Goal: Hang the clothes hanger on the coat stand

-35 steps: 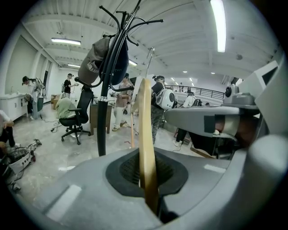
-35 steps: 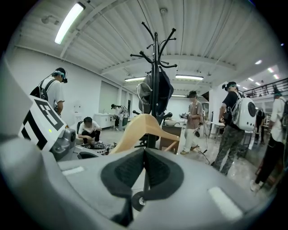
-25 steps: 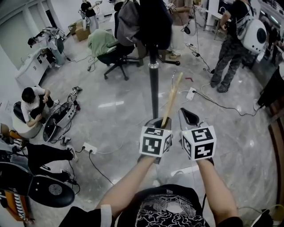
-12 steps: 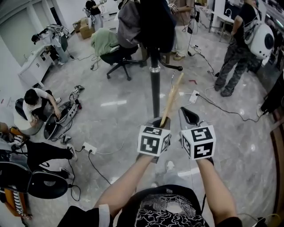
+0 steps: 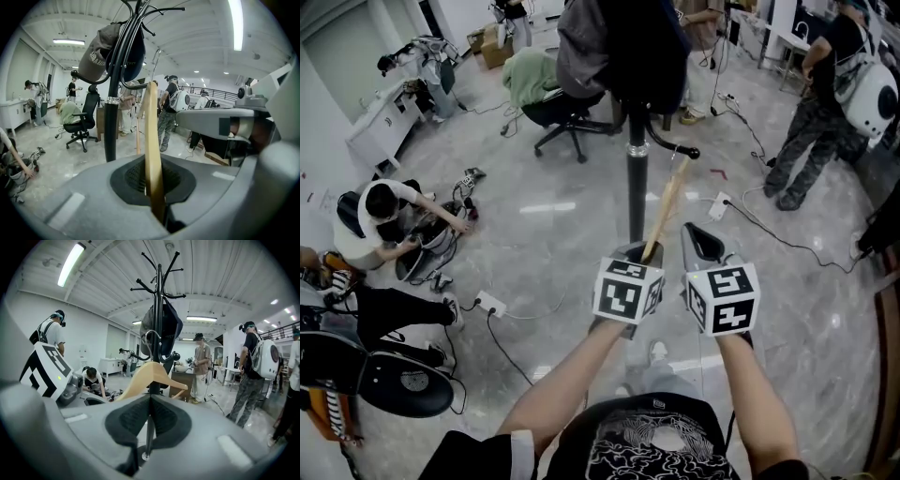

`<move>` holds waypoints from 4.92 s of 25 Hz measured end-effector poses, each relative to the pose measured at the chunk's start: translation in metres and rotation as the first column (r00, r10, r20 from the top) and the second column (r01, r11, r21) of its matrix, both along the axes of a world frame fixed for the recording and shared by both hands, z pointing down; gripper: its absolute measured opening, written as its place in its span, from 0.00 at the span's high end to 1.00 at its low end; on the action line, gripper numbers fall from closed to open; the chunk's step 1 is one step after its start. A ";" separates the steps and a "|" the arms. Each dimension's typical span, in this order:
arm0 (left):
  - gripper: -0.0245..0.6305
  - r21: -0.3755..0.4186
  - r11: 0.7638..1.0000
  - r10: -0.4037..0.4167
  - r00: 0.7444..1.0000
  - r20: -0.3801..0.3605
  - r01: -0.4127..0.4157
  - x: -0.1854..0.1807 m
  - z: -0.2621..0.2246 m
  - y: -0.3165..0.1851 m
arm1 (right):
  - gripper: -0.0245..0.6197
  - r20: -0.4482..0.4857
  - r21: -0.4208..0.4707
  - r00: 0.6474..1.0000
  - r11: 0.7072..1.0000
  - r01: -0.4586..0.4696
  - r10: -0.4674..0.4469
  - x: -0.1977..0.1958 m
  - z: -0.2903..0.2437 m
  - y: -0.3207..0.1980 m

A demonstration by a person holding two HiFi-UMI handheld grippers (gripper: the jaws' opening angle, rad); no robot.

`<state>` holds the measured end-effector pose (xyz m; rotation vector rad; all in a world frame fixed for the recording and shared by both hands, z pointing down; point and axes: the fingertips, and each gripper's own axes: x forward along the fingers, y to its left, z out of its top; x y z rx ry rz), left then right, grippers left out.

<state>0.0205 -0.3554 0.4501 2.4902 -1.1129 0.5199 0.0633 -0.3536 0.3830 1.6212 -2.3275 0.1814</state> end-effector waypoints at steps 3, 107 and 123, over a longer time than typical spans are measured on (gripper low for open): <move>0.96 -0.003 1.000 -0.001 1.000 0.004 0.001 0.002 0.002 -0.009 | 0.96 0.011 -0.005 1.000 1.000 0.002 -0.002 0.002 0.003 -0.010; 0.79 0.067 0.995 -0.075 0.997 -0.008 0.076 -0.035 -0.009 -0.045 | 0.96 0.072 -0.049 0.994 0.995 0.086 -0.082 -0.028 0.025 -0.027; 0.88 0.144 0.989 -0.036 0.998 -0.048 0.043 -0.028 -0.048 0.012 | 0.96 0.064 -0.031 0.996 0.998 0.057 -0.055 -0.026 0.011 0.027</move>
